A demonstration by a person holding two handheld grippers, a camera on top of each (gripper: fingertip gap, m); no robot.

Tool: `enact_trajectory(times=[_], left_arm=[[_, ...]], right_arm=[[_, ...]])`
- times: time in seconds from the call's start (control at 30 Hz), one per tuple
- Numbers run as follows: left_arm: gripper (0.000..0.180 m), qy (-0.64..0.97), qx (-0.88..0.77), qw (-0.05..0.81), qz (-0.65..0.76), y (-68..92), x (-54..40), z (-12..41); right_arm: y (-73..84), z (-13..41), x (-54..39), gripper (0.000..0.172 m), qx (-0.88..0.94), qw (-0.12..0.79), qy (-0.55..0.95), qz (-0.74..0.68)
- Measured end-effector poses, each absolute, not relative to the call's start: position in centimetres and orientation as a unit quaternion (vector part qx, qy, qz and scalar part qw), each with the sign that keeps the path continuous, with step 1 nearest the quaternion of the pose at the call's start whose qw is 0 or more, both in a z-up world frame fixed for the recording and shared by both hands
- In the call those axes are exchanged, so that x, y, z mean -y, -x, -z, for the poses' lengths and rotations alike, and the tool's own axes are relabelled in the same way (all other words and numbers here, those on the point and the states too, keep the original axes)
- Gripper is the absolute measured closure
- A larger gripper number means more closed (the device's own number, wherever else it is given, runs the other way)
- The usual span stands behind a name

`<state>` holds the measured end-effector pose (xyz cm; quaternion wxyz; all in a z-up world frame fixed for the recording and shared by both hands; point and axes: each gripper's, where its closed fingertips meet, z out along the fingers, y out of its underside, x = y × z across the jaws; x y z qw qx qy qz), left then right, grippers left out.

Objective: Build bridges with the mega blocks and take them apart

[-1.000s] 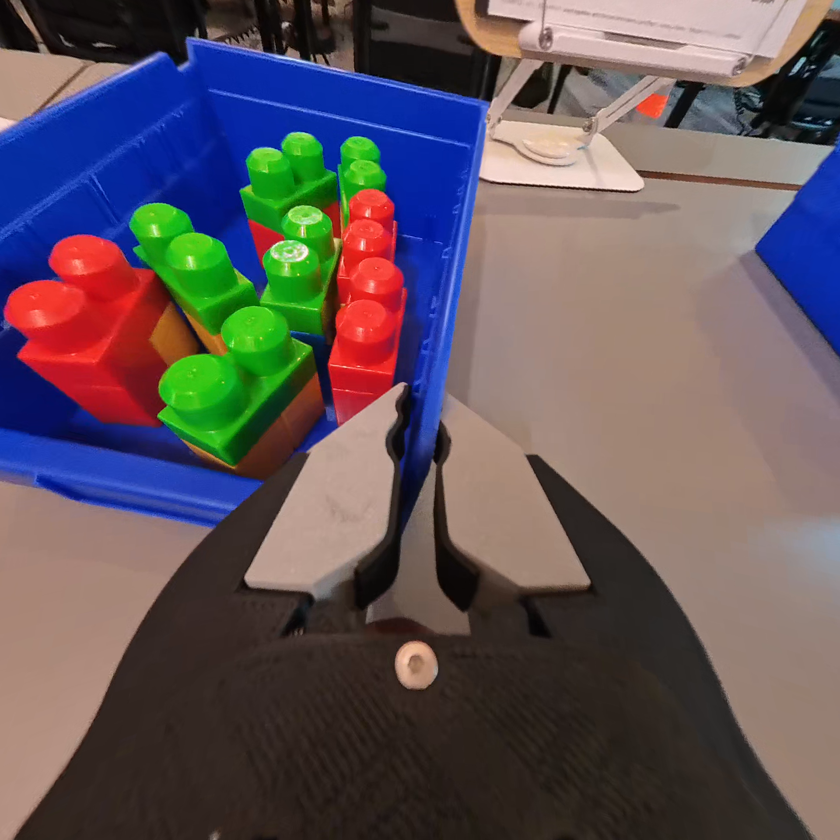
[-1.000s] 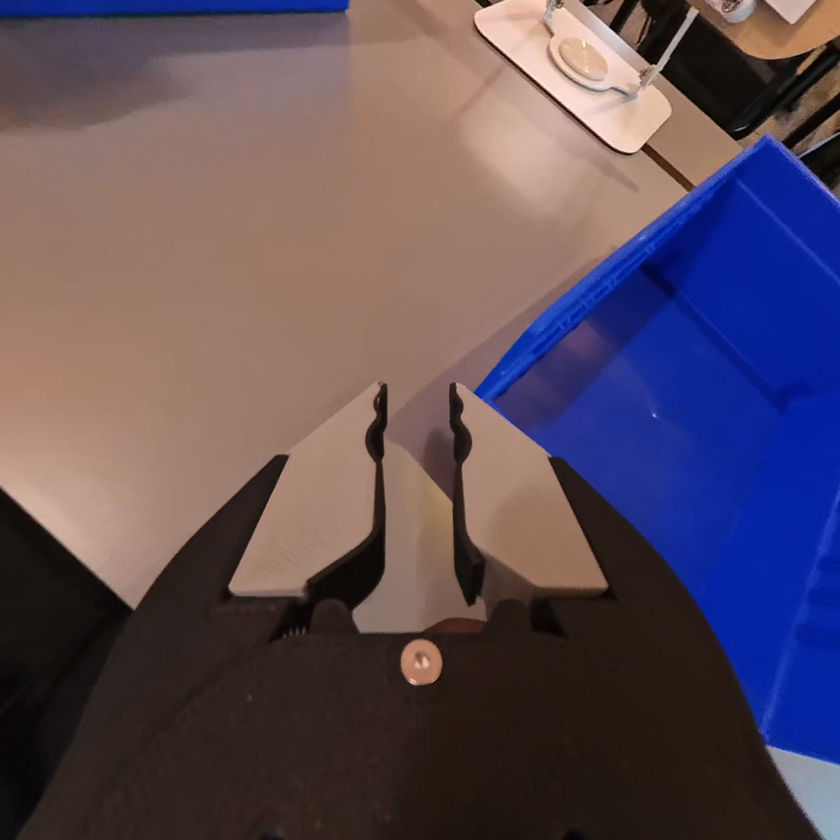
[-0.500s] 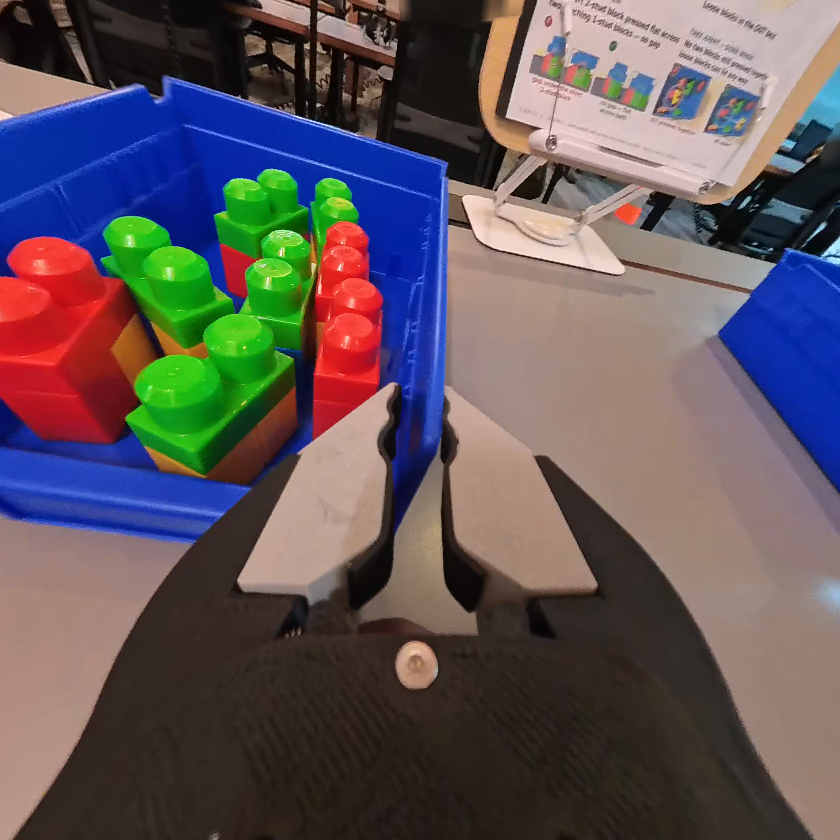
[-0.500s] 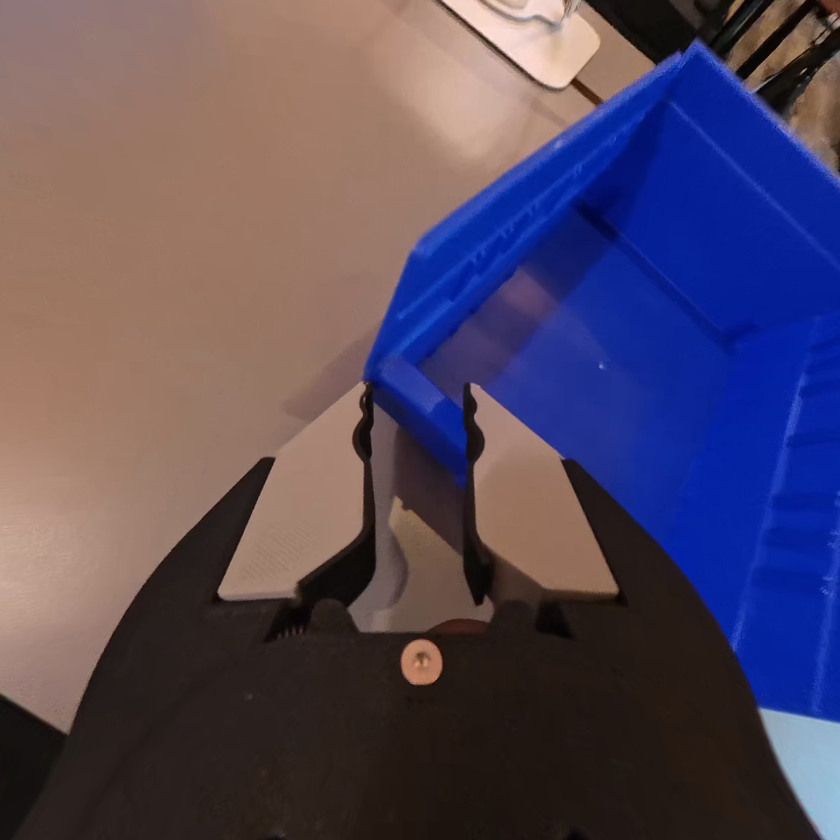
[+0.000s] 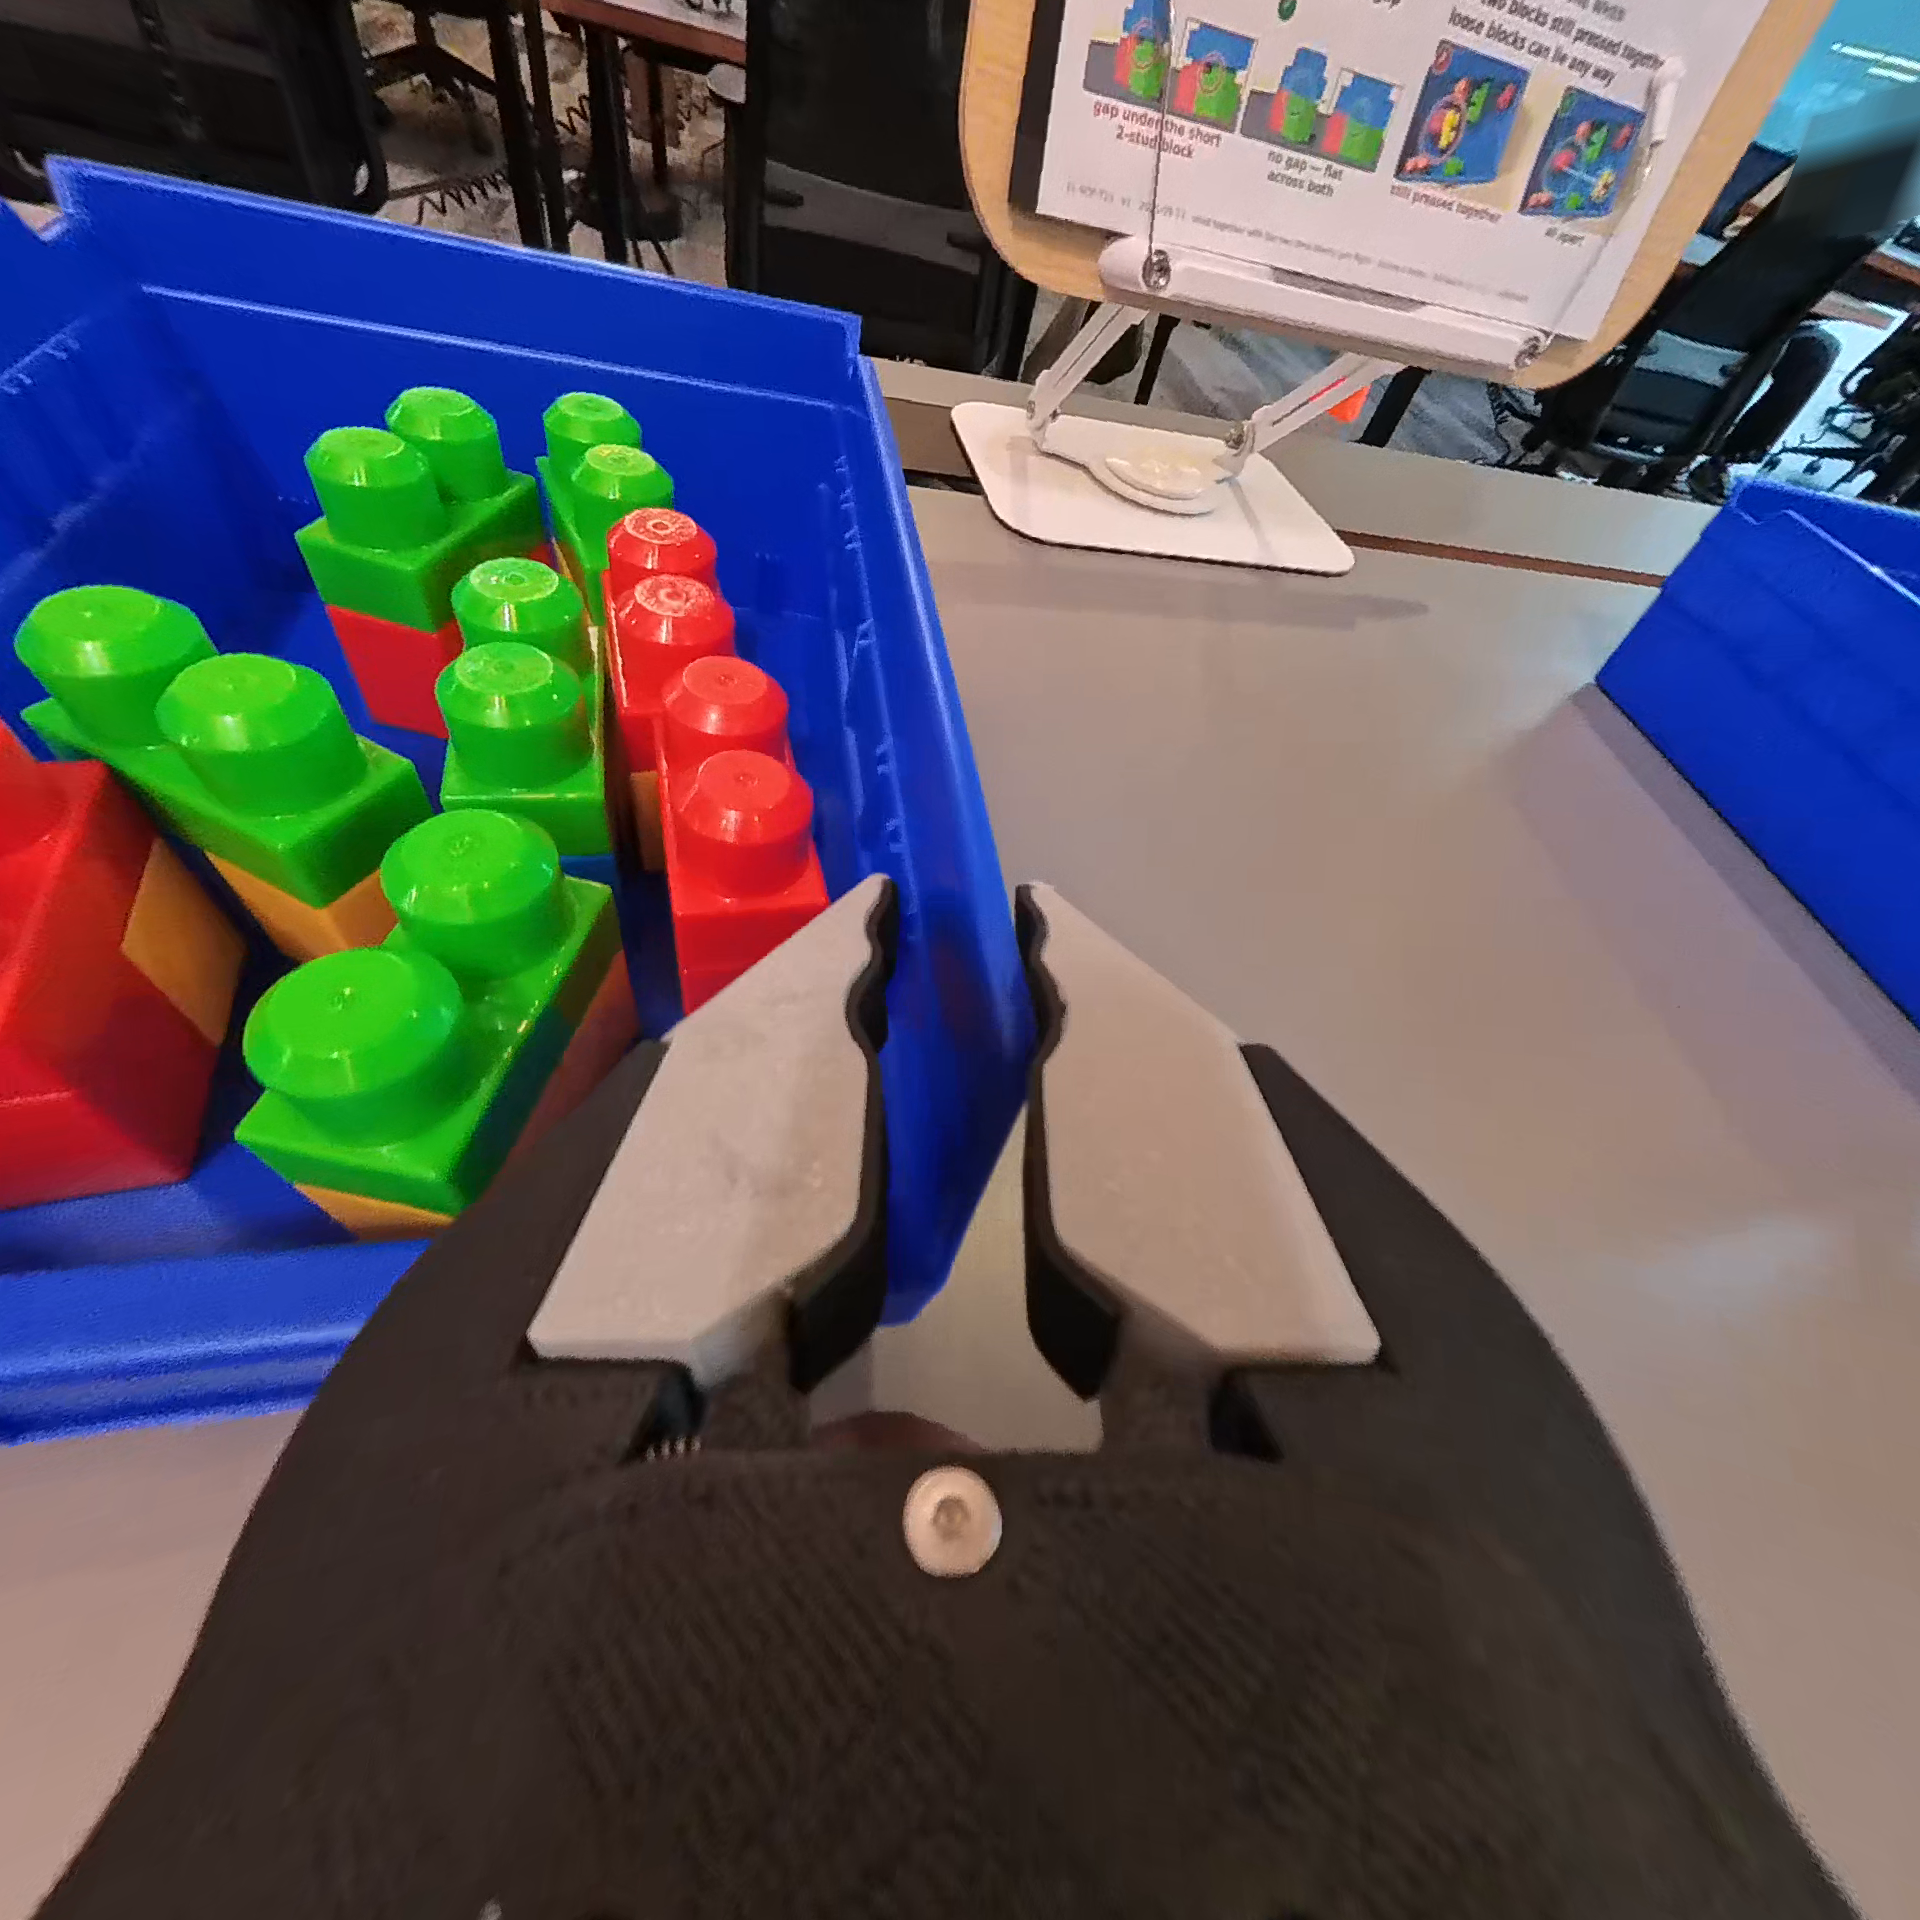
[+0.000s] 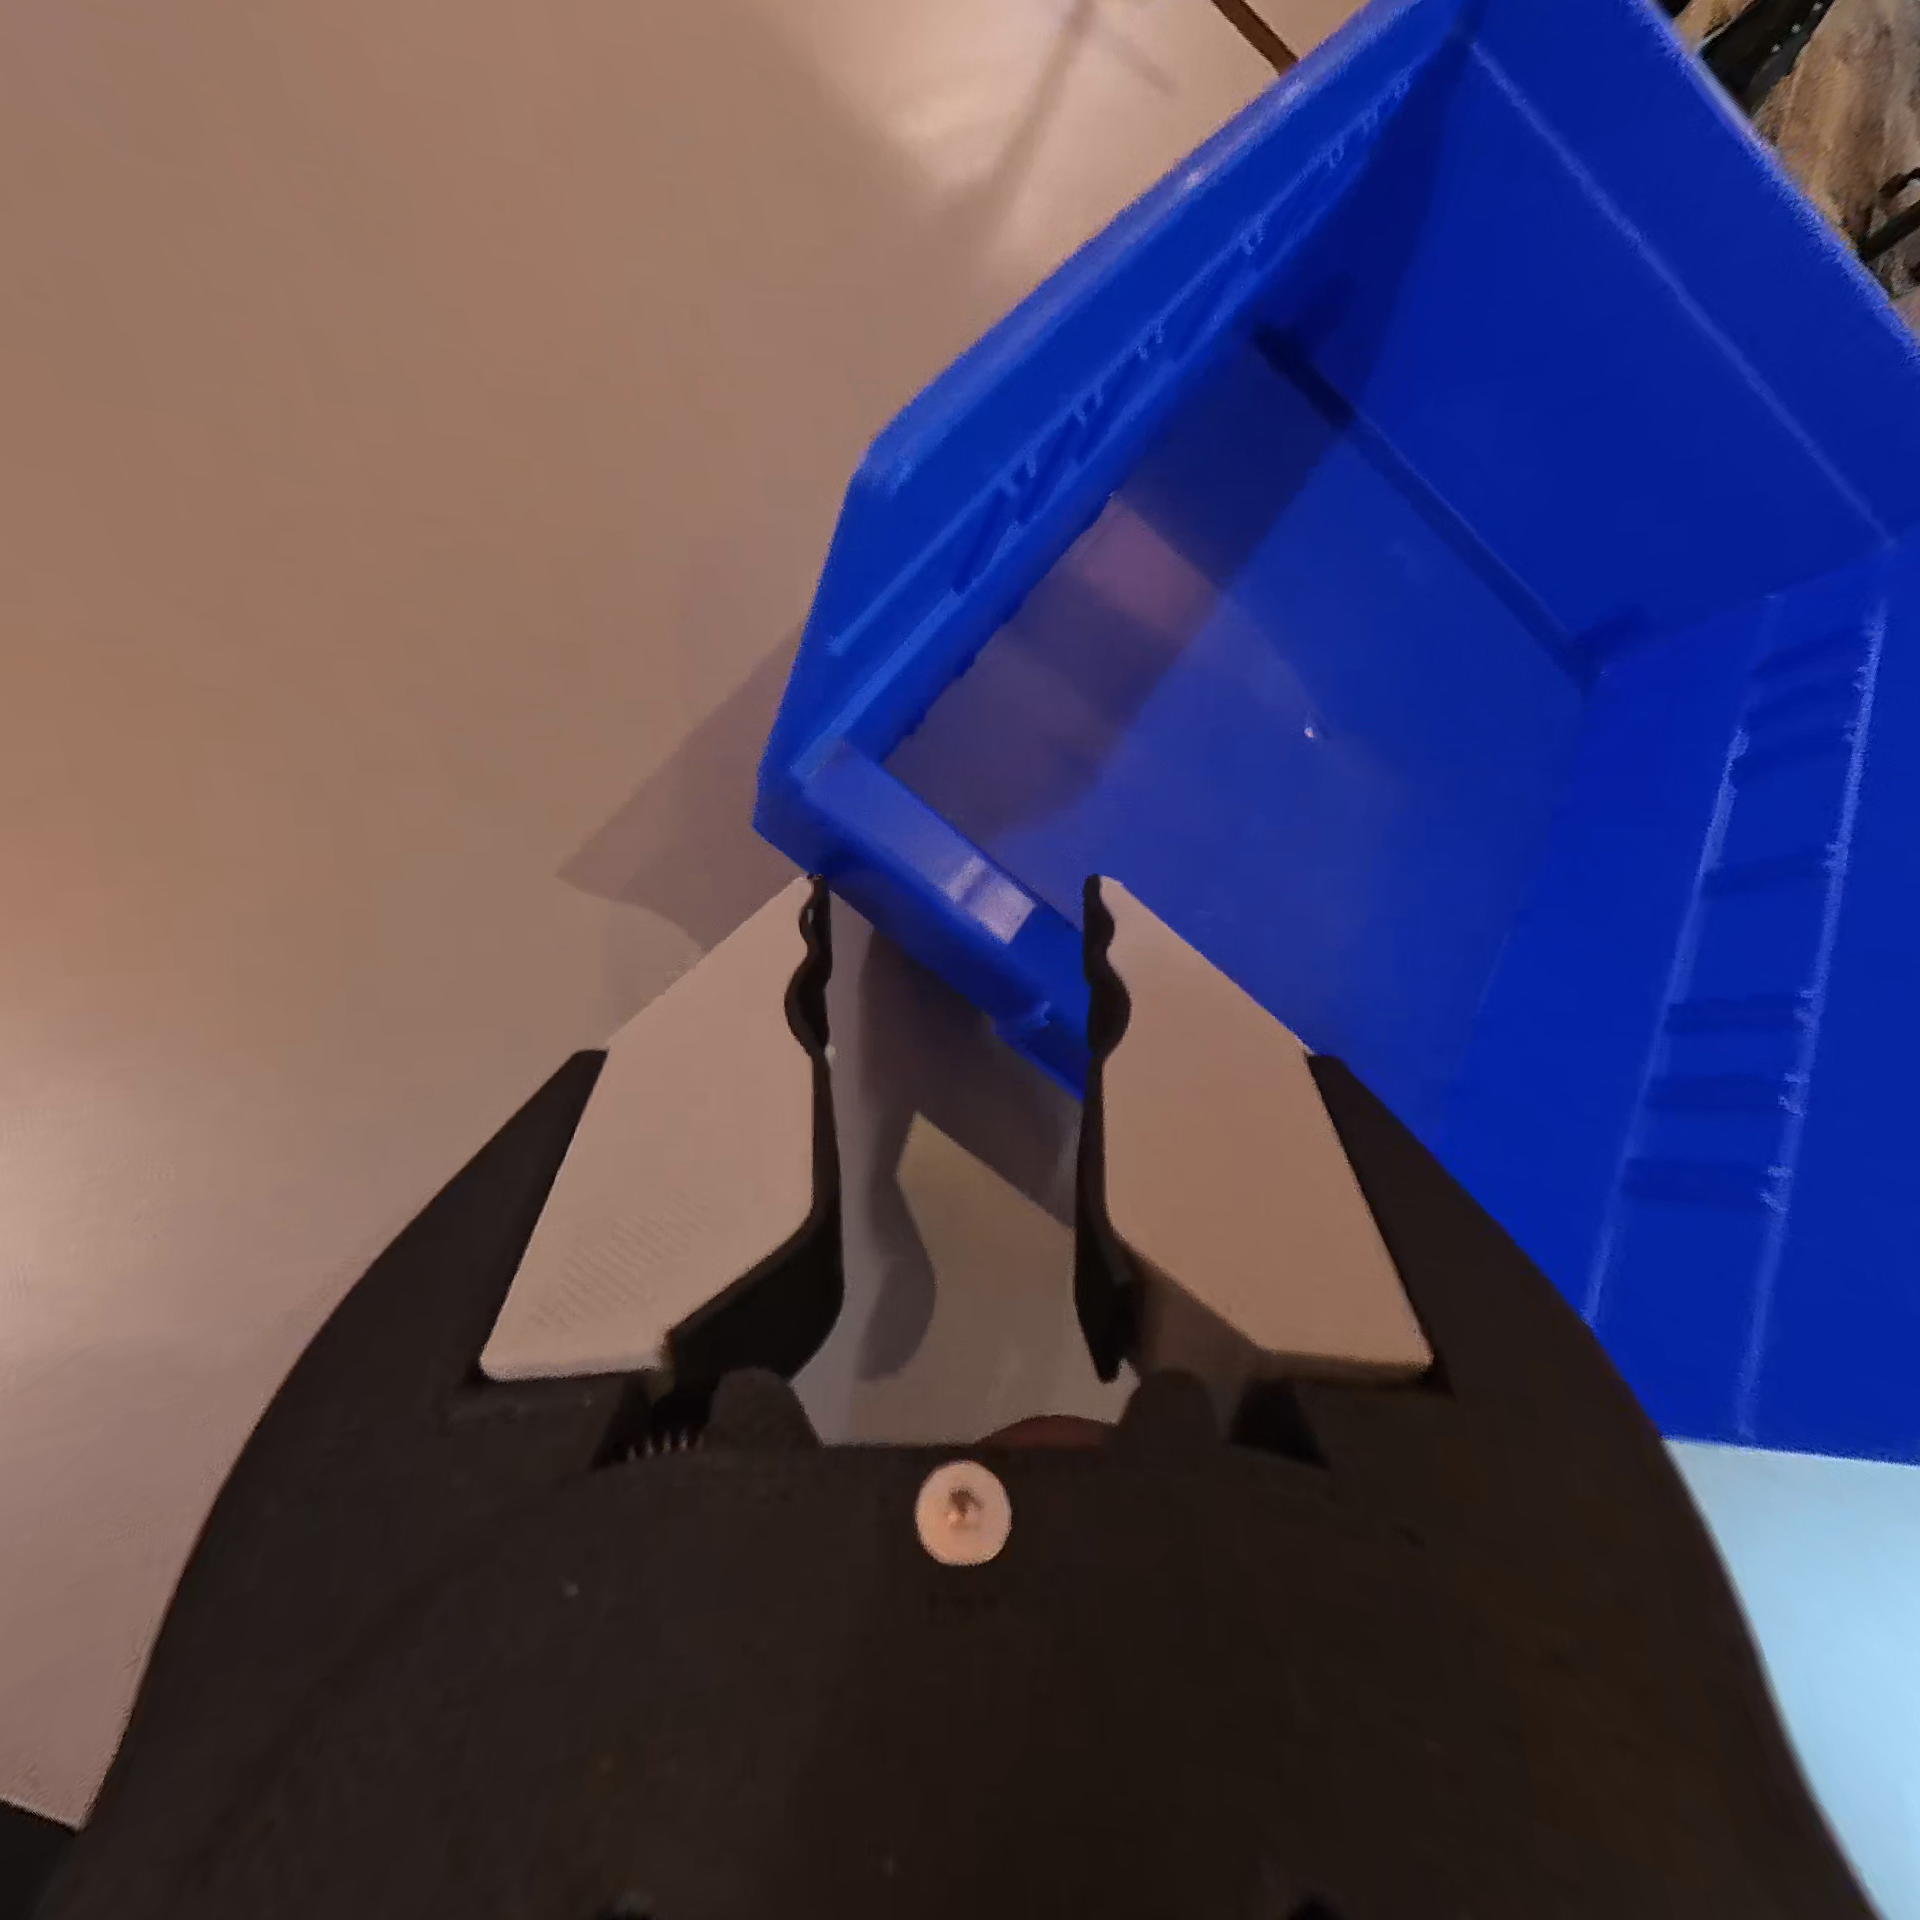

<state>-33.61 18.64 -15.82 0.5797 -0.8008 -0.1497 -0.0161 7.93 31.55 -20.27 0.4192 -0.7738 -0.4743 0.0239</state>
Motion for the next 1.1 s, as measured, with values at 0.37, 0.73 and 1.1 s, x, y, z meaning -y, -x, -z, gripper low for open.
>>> enact_trajectory(times=[0.37,0.73,1.1], left_arm=[[0.136,0.751,0.026,0.656,0.07,27.5,-16.6,9.4],[0.111,0.833,-0.13,0.536,-0.024,22.9,-28.7,15.6],[0.111,0.865,-0.191,0.464,0.013,22.3,-28.7,20.8]], right_arm=[[-2.8,13.1,-24.3,0.132,0.488,0.468,0.71,-0.197],[13.9,17.2,-28.2,0.108,0.518,0.442,0.693,-0.237],[16.1,17.7,-30.5,0.113,0.524,0.485,0.637,-0.292]])
